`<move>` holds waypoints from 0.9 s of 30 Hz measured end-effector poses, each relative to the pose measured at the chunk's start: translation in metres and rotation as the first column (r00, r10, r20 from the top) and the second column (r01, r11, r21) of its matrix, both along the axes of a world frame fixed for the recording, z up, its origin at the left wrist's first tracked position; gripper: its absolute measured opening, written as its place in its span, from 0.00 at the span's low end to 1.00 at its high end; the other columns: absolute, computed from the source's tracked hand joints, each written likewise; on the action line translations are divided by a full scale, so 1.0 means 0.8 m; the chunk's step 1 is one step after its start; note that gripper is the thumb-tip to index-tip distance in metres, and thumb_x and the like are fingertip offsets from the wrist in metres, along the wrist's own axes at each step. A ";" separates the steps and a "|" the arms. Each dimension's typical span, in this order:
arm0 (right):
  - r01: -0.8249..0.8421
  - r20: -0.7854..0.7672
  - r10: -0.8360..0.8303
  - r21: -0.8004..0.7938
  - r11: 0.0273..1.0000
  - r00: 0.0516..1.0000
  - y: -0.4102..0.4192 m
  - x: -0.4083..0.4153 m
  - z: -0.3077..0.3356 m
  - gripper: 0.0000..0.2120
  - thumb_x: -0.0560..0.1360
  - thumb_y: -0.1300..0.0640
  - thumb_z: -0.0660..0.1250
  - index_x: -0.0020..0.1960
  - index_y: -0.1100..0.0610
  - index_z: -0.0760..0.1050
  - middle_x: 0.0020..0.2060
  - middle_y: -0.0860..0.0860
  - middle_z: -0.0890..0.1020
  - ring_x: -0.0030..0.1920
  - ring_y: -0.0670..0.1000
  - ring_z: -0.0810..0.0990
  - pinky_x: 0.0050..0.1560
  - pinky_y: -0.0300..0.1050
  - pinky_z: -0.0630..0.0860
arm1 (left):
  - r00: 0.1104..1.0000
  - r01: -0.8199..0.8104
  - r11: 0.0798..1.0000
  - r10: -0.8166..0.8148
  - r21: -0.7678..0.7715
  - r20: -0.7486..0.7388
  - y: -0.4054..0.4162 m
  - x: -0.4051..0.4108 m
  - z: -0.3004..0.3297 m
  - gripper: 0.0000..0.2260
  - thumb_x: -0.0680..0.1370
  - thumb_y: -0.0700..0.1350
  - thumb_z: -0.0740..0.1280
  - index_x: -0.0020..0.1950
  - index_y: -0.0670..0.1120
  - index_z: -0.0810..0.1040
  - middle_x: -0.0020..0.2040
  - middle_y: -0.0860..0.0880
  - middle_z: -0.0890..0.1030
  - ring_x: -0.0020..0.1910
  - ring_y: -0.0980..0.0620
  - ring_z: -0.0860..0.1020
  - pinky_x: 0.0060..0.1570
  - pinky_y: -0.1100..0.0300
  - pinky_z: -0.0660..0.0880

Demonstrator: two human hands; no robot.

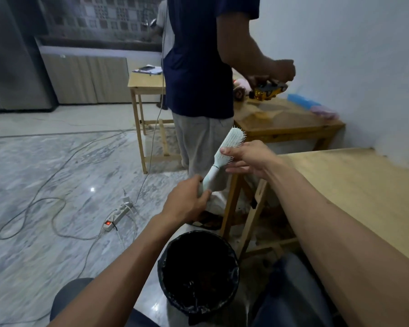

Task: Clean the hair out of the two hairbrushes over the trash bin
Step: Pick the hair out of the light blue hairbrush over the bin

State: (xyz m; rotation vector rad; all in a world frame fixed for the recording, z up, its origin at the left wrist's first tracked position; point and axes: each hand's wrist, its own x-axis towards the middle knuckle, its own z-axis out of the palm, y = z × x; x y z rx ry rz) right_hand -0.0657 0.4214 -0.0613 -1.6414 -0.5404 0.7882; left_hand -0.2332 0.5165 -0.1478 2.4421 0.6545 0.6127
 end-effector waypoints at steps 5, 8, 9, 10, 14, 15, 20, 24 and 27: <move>0.092 0.066 -0.094 0.030 0.995 0.993 -0.042 0.020 0.050 0.17 0.75 0.61 0.77 0.61 0.64 0.78 0.53 0.61 0.87 0.50 0.59 0.88 0.40 0.46 0.87 | 0.997 0.076 0.994 -0.078 0.076 0.016 -0.022 0.045 0.043 0.11 0.78 0.51 0.67 0.56 0.46 0.75 0.42 0.49 0.79 0.39 0.49 0.77 0.36 0.52 0.74; 0.159 0.109 -0.162 0.035 0.987 0.981 -0.076 0.039 0.071 0.17 0.75 0.60 0.77 0.61 0.63 0.77 0.50 0.59 0.87 0.47 0.56 0.89 0.41 0.46 0.86 | 0.982 0.183 0.980 -0.187 0.075 0.041 -0.043 0.071 0.062 0.12 0.78 0.49 0.68 0.58 0.46 0.75 0.45 0.49 0.80 0.39 0.51 0.78 0.34 0.56 0.72; 0.187 0.121 -0.190 0.040 0.982 0.974 -0.090 0.046 0.076 0.18 0.75 0.60 0.77 0.61 0.63 0.77 0.50 0.59 0.87 0.47 0.56 0.89 0.42 0.47 0.86 | 0.974 0.218 0.973 -0.222 0.080 0.043 -0.053 0.080 0.067 0.12 0.77 0.49 0.68 0.58 0.46 0.75 0.46 0.49 0.80 0.40 0.52 0.77 0.33 0.59 0.70; 0.220 0.127 -0.224 0.046 0.975 0.966 -0.104 0.053 0.080 0.19 0.75 0.60 0.77 0.62 0.64 0.76 0.51 0.59 0.87 0.47 0.56 0.89 0.42 0.47 0.87 | 0.967 0.247 0.965 -0.252 0.088 0.042 -0.063 0.090 0.073 0.13 0.76 0.48 0.69 0.58 0.46 0.75 0.48 0.49 0.80 0.41 0.53 0.77 0.33 0.61 0.68; 0.332 0.145 -0.342 0.091 0.939 0.929 -0.174 0.080 0.092 0.19 0.76 0.62 0.76 0.65 0.62 0.77 0.49 0.58 0.87 0.41 0.54 0.89 0.40 0.48 0.87 | 0.930 0.364 0.927 -0.368 0.095 0.022 -0.119 0.134 0.091 0.17 0.76 0.48 0.70 0.63 0.46 0.75 0.51 0.51 0.79 0.43 0.54 0.76 0.36 0.63 0.72; 0.354 0.160 -0.367 0.102 0.930 0.916 -0.194 0.086 0.093 0.19 0.76 0.62 0.76 0.65 0.59 0.78 0.49 0.58 0.87 0.40 0.54 0.89 0.39 0.48 0.87 | 0.925 0.377 0.919 -0.379 0.113 -0.001 -0.135 0.145 0.094 0.17 0.75 0.49 0.69 0.63 0.47 0.75 0.51 0.50 0.80 0.45 0.51 0.78 0.39 0.58 0.75; 0.547 0.177 -0.552 0.085 0.833 0.815 -0.299 0.117 0.092 0.10 0.74 0.62 0.78 0.53 0.63 0.82 0.47 0.59 0.86 0.38 0.54 0.88 0.43 0.52 0.87 | 0.902 0.430 0.877 -0.425 0.213 -0.072 -0.220 0.196 0.102 0.16 0.74 0.51 0.68 0.59 0.46 0.73 0.48 0.46 0.81 0.44 0.43 0.79 0.42 0.49 0.77; 0.676 0.159 -0.674 0.047 0.735 0.722 -0.376 0.140 0.086 0.21 0.70 0.58 0.80 0.57 0.67 0.80 0.49 0.61 0.85 0.35 0.57 0.87 0.37 0.48 0.86 | 0.860 0.511 0.833 -0.498 0.213 -0.113 -0.283 0.234 0.105 0.16 0.74 0.51 0.68 0.58 0.47 0.71 0.47 0.47 0.80 0.41 0.43 0.79 0.37 0.51 0.75; 0.751 0.166 -0.743 0.017 0.660 0.649 -0.423 0.160 0.076 0.22 0.68 0.56 0.82 0.56 0.66 0.81 0.48 0.59 0.85 0.35 0.55 0.87 0.35 0.46 0.85 | 0.821 0.571 0.787 -0.555 0.233 -0.137 -0.325 0.261 0.104 0.17 0.74 0.52 0.69 0.58 0.46 0.74 0.50 0.46 0.79 0.46 0.42 0.78 0.37 0.54 0.70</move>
